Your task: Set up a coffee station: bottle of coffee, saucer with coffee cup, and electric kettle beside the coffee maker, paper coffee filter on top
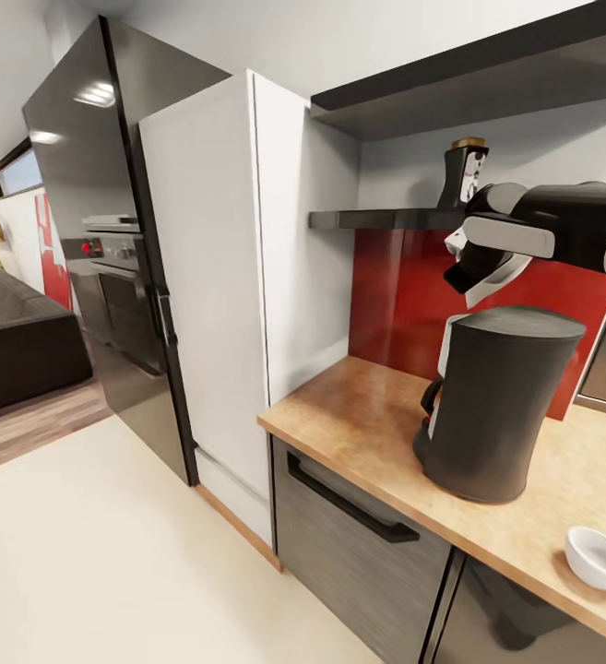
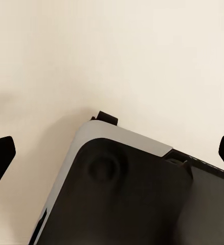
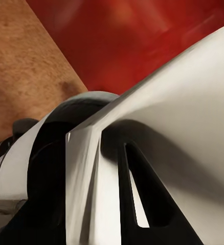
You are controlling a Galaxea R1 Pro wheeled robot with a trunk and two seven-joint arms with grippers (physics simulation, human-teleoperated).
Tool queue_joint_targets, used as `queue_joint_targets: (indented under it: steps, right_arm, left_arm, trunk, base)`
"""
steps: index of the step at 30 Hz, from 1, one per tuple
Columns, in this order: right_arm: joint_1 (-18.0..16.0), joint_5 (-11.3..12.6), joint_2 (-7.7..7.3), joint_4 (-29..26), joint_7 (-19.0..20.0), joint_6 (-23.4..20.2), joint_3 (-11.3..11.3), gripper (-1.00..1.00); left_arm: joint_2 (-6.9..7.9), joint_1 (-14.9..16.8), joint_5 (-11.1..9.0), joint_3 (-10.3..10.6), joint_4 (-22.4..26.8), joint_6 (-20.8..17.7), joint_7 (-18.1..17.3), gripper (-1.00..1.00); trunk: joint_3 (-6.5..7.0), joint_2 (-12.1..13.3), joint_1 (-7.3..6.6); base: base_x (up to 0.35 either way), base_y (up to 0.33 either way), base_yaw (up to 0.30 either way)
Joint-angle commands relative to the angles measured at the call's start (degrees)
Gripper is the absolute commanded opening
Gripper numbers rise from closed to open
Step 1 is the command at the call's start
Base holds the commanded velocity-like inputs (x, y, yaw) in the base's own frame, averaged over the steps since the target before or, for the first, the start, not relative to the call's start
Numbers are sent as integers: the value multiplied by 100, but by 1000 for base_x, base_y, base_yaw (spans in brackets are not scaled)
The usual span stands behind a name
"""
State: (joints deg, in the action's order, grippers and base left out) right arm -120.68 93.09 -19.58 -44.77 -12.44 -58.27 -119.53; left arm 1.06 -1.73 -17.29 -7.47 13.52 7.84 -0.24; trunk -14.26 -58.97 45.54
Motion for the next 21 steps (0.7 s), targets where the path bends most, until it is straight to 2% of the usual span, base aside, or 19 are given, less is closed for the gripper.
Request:
queue_joint_targets:
  steps: [1,8,14,21]
  right_arm:
    - [-10,69,-2,-14,-61,9,-18,-100]
    - [-9,69,0,-14,-65,9,-24,-100]
    - [-1,69,37,-14,-59,15,-247,-100]
    - [0,69,65,-14,-57,18,-325,-100]
  left_arm:
    - [-1,-2,-37,0,11,4,-3,100]
    - [-1,-2,-34,0,11,-1,-3,100]
    - [-1,-2,-31,0,11,-1,-1,100]
    - [-1,-2,-35,0,11,-2,6,100]
  trunk:
    - [-7,-4,1]
    - [-7,-4,1]
    - [-7,-4,1]
    - [-7,-4,1]
  base:
    - [66,-11,0]
    - [90,-53,0]
    - [8,-34,0]
    - [1,-75,0]
